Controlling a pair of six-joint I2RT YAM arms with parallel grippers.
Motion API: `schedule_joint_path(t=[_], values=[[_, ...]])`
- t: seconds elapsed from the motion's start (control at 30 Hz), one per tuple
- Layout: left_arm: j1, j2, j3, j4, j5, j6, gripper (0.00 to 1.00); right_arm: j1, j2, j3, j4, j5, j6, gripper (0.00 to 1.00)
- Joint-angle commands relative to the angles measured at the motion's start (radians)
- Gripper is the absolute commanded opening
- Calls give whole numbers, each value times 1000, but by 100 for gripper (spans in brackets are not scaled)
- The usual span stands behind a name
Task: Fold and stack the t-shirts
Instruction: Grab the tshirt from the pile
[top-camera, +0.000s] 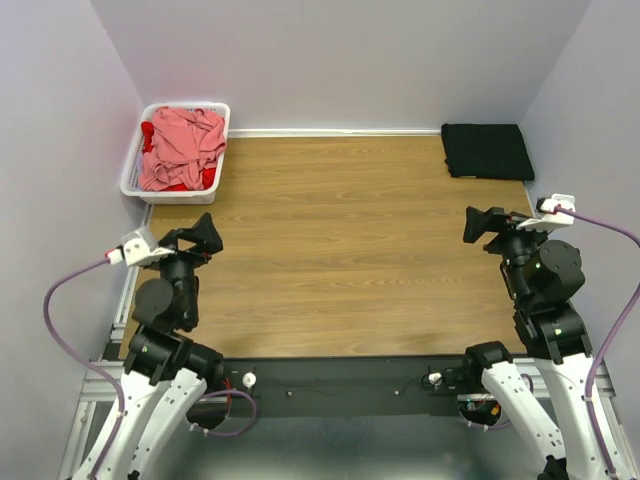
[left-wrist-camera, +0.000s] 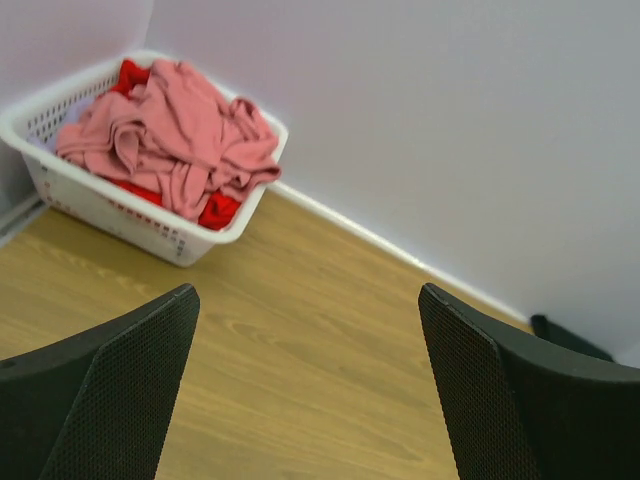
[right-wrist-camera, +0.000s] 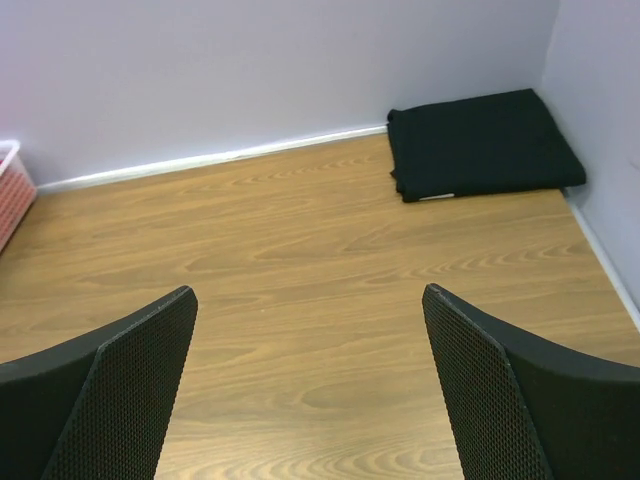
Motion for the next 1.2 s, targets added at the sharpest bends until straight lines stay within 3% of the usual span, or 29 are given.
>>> schedule_joint_path(t=[0.0, 0.23, 0.37, 0.5, 0.7, 0.9, 1.17], values=[[5, 118, 34, -8, 10, -62, 98, 0, -12, -2, -28, -94, 10, 100], [7, 393, 149, 79, 35, 40, 98, 1, -28, -48, -19, -161, 93, 100], [8, 634, 279, 131, 64, 123, 98, 0, -26, -57, -18, -169, 84, 100], [22, 961, 511, 118, 114, 182, 98, 3, -22, -62, -16, -163, 67, 100], [121, 1387, 932, -155, 147, 142, 98, 4, -2, -60, -11, -189, 56, 100], [275, 1599, 1141, -263, 90, 117, 98, 7, 32, -59, -13, -190, 47, 100], [461, 1749, 1234, -235, 75, 125, 97, 6, 93, -65, -11, -203, 43, 100]])
